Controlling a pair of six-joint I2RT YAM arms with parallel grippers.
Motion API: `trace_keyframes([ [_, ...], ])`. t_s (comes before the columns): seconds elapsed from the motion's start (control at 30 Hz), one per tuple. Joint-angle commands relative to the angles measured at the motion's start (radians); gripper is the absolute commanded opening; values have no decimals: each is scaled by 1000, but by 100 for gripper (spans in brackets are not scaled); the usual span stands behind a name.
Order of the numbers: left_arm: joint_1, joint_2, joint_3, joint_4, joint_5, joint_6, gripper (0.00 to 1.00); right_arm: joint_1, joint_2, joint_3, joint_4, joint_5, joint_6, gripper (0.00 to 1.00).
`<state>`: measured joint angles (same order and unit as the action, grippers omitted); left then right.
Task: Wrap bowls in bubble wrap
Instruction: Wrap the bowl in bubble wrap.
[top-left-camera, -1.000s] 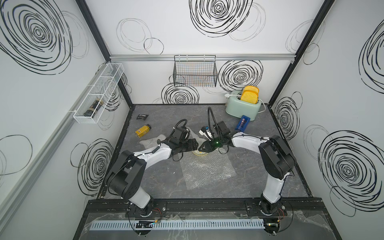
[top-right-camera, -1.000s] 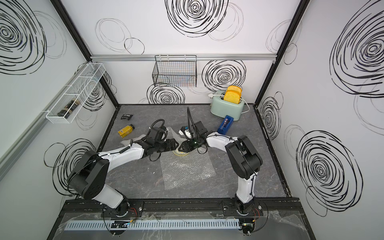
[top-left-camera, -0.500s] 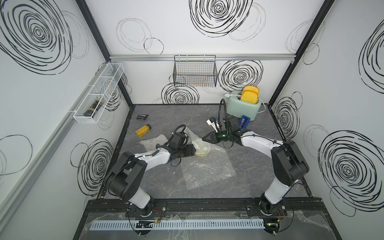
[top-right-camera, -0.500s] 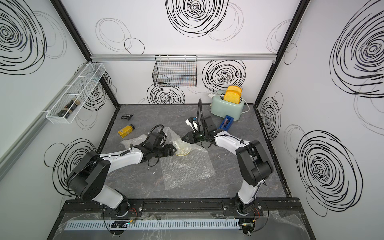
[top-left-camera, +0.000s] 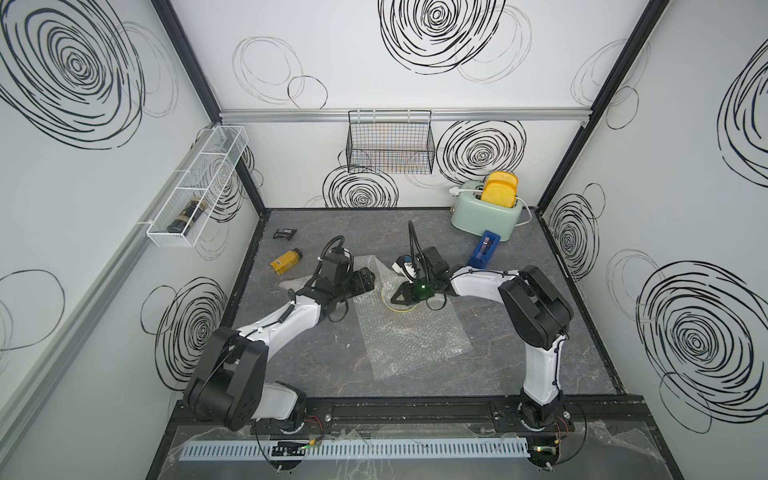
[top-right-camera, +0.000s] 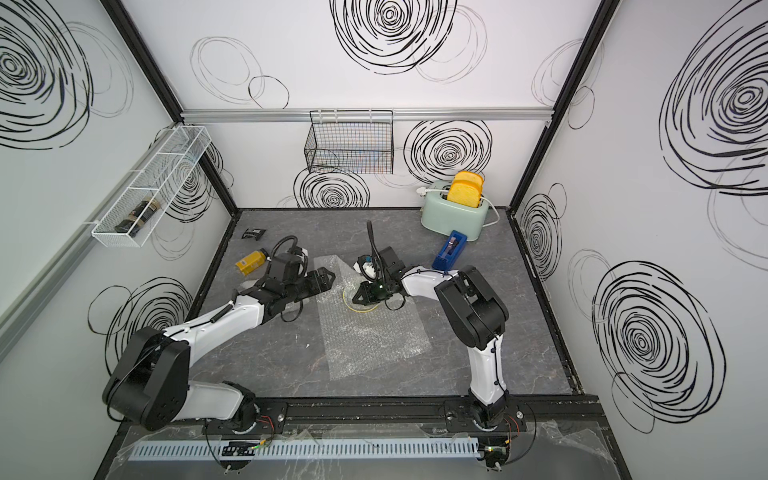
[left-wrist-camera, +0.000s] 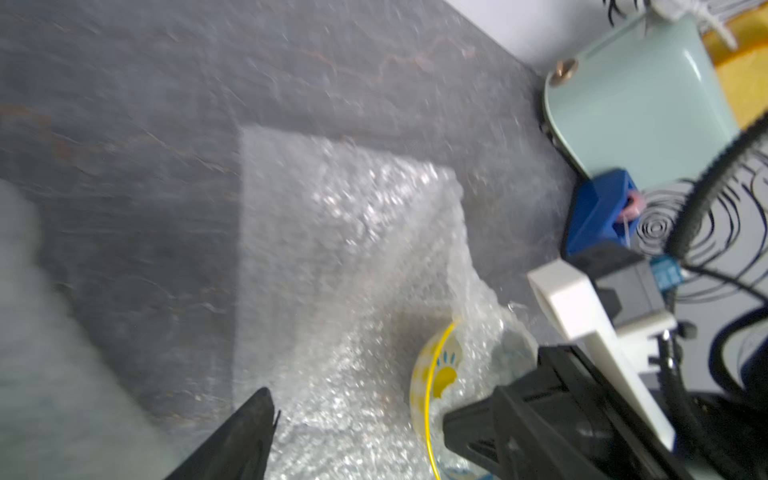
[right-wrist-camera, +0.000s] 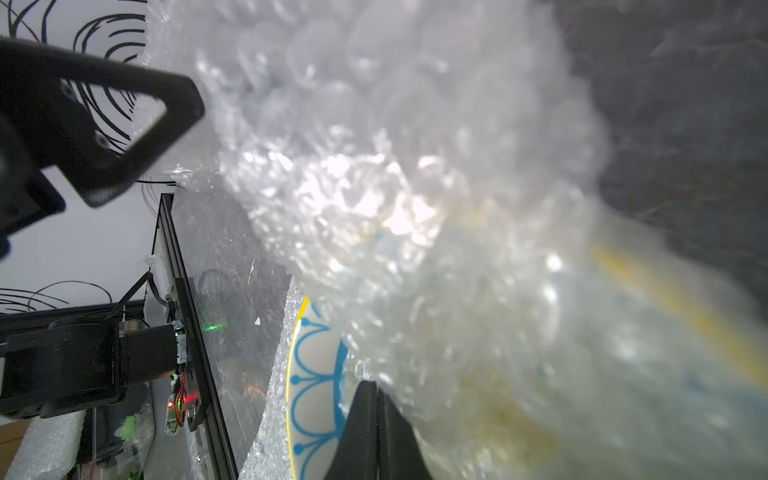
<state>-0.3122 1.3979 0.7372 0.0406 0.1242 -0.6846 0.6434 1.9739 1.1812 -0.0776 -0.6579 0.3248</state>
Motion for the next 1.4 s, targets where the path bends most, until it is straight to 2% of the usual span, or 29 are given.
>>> trace_keyframes([
  [0.0, 52, 56, 23, 25, -57, -37, 84, 0, 1, 24, -24, 20, -22, 8],
  [0.2, 80, 180, 138, 38, -32, 24, 91, -1, -11, 15, -29, 15, -29, 8],
  [0.37, 128, 207, 53, 311, 108, 67, 92, -1, -16, 18, -47, 14, -35, 8],
  [0.43, 154, 240, 63, 340, 165, 71, 93, -1, -18, 18, -50, 9, -37, 8],
  [0.57, 193, 305, 77, 433, 276, 47, 91, -1, -16, 20, -53, 9, -33, 8],
  [0.7, 206, 380, 90, 487, 330, 33, 88, 0, -18, 26, -65, 10, -35, 8],
  [0.83, 210, 387, 54, 582, 372, 17, 87, -2, -17, 24, -71, 14, -39, 8],
  [0.9, 222, 399, 37, 649, 431, -18, 85, -2, -12, 27, -79, 17, -39, 9],
  [1.0, 220, 408, 38, 653, 467, -29, 85, -2, -13, 32, -85, 18, -37, 8],
  [1.27, 180, 370, 41, 513, 427, 50, 90, -4, -19, 35, -96, 21, -38, 9],
  [1.37, 179, 369, 40, 528, 452, 34, 78, -7, -22, 32, -96, 22, -38, 9],
])
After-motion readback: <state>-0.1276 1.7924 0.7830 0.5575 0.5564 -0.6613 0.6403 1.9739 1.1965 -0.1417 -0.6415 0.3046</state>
